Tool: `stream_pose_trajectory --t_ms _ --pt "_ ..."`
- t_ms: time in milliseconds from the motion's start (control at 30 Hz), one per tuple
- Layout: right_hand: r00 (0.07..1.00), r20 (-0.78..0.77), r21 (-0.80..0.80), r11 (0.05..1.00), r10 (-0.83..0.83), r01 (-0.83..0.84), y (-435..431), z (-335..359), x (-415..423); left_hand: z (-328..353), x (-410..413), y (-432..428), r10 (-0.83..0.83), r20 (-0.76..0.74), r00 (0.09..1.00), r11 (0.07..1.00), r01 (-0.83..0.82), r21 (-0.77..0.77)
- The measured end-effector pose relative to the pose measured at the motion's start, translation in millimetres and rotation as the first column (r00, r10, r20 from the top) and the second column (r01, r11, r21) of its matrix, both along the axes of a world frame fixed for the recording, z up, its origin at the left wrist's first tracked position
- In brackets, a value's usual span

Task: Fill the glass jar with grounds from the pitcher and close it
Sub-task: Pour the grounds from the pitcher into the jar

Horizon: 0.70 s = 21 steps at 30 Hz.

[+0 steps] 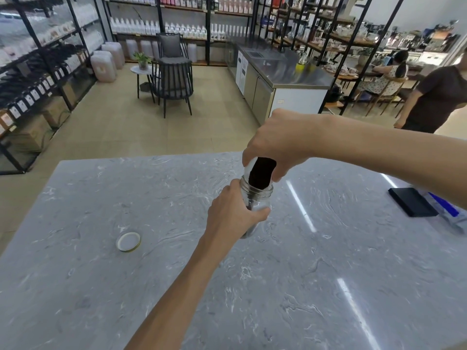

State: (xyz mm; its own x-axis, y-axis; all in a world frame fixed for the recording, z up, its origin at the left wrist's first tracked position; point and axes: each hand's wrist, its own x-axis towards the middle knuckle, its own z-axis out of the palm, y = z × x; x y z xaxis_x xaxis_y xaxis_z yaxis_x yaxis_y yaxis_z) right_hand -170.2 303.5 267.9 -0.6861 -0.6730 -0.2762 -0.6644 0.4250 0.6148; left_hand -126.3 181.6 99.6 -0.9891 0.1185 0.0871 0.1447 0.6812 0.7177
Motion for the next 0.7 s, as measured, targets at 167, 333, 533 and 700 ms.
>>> stream_pose_trajectory --t_ms 167,333,533,700 --pt "1.0 -0.022 0.057 0.998 0.021 -0.02 -5 0 6 2 1 1 -0.013 -0.005 1.0 1.0 0.013 -0.009" --pt "0.997 -0.057 0.124 0.992 0.044 -0.037 -14 2 7 4 2 1 -0.008 0.003 1.0 0.999 0.008 0.032" --pt "0.997 -0.065 0.14 0.99 0.032 -0.023 -19 9 5 9 1 -2 -0.002 -0.013 1.0 0.999 0.003 0.039" --pt "0.997 -0.069 0.189 0.982 0.041 -0.027 -25 9 8 7 -1 -5 0.007 -0.024 1.0 0.999 -0.006 0.042"
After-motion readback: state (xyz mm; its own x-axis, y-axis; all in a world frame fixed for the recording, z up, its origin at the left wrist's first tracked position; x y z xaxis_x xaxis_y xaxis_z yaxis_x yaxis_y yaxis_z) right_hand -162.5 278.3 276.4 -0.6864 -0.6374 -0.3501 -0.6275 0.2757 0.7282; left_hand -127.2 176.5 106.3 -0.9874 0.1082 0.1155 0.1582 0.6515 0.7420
